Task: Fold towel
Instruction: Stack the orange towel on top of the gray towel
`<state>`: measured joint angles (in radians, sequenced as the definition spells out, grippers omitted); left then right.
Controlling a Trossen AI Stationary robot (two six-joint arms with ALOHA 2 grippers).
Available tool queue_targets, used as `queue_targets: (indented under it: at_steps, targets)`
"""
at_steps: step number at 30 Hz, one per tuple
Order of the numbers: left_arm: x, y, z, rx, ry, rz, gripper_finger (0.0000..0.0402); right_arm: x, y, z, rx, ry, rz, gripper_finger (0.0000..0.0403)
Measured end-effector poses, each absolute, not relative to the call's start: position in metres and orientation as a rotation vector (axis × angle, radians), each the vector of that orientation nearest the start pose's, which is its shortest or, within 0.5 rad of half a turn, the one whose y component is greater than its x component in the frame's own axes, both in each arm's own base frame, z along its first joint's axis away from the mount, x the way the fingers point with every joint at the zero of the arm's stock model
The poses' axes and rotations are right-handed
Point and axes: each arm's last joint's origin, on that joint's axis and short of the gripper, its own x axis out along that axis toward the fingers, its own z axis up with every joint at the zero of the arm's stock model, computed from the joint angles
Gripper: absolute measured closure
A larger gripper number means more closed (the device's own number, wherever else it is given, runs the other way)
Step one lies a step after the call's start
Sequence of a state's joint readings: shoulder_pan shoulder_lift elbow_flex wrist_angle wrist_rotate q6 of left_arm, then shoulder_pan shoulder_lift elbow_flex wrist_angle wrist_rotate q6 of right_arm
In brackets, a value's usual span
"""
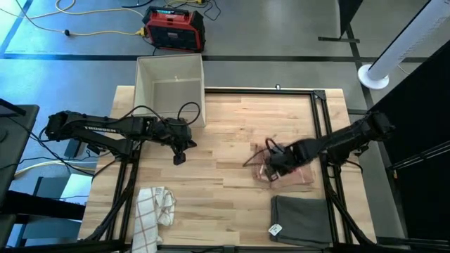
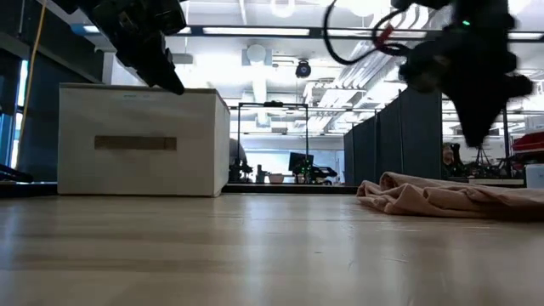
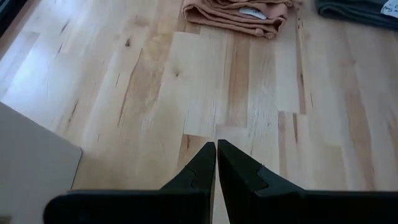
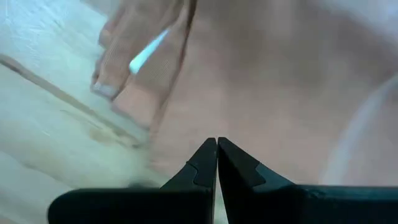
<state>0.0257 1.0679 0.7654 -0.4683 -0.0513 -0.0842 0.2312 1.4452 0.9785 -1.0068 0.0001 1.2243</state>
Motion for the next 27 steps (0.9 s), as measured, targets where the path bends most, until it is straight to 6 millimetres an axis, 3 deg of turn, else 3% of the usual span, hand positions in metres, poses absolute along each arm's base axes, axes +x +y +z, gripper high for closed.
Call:
queue_targets:
  at_steps: [3,7,17,21,27]
  targets:
    - [0.214,0.007,0.252,-0.071,0.766,0.100,0.0393,0.238,0.029,0.232,0.751,1.455,-0.635,0.0401]
    - [0.214,0.004,0.252,-0.100,0.769,0.023,0.0393,0.232,-0.011,0.243,0.744,1.584,-0.517,0.0372]
    - [0.214,0.001,0.252,-0.186,0.774,-0.047,0.0393,0.213,-0.056,0.222,0.323,1.713,-0.229,0.0194]
    - [0.214,0.001,0.252,-0.208,0.776,-0.044,0.0393,0.214,-0.058,0.207,0.220,1.693,-0.131,0.0157]
    - [0.214,0.001,0.252,-0.208,0.775,-0.044,0.0393,0.207,-0.057,0.178,0.170,1.675,-0.095,0.0153]
